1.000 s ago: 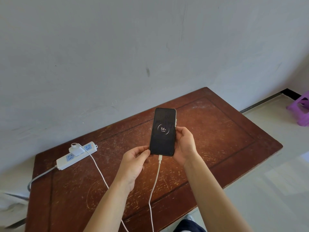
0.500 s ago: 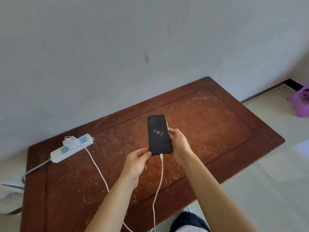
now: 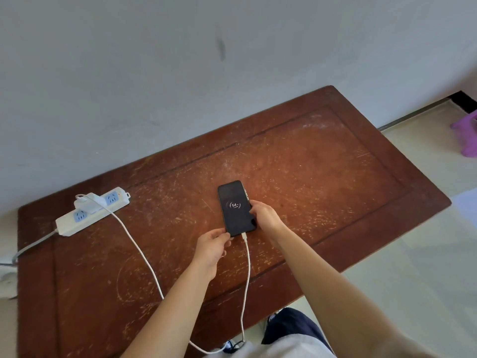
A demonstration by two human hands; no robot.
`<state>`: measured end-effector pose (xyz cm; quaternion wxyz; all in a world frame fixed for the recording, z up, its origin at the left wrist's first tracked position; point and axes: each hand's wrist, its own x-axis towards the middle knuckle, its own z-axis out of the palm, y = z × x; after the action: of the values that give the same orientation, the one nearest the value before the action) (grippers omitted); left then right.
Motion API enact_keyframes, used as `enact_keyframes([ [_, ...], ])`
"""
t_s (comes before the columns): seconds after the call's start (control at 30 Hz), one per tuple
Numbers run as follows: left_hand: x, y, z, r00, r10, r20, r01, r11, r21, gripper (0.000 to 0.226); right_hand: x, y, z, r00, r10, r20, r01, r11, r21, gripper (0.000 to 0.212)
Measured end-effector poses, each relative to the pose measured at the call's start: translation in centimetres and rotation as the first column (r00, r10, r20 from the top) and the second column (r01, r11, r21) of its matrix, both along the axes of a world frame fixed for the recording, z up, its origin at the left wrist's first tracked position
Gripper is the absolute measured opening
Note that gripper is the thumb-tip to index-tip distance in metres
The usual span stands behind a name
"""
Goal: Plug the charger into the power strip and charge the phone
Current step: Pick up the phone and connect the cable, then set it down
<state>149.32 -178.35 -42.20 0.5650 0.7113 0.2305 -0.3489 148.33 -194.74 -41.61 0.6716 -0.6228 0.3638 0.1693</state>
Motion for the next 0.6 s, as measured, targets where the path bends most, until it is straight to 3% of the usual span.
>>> enact_keyframes([
  [0.33,0.7,-1.2,-2.4,1.0,-0.005,-0.014,0.006,0.996,0.091,0.034,0.6,-0.5,-2.4,0.999,0.045,-0.012,-0.046,0.996,-0.082,0.059],
  [0.6,0.2,-1.3,-1.5,0.984,-0.178,0.009,0.177,0.983,0.049,0.048,0.3,-0.7,-3.5,0.976,0.218,0.02,-0.207,0.949,-0.239,0.063],
])
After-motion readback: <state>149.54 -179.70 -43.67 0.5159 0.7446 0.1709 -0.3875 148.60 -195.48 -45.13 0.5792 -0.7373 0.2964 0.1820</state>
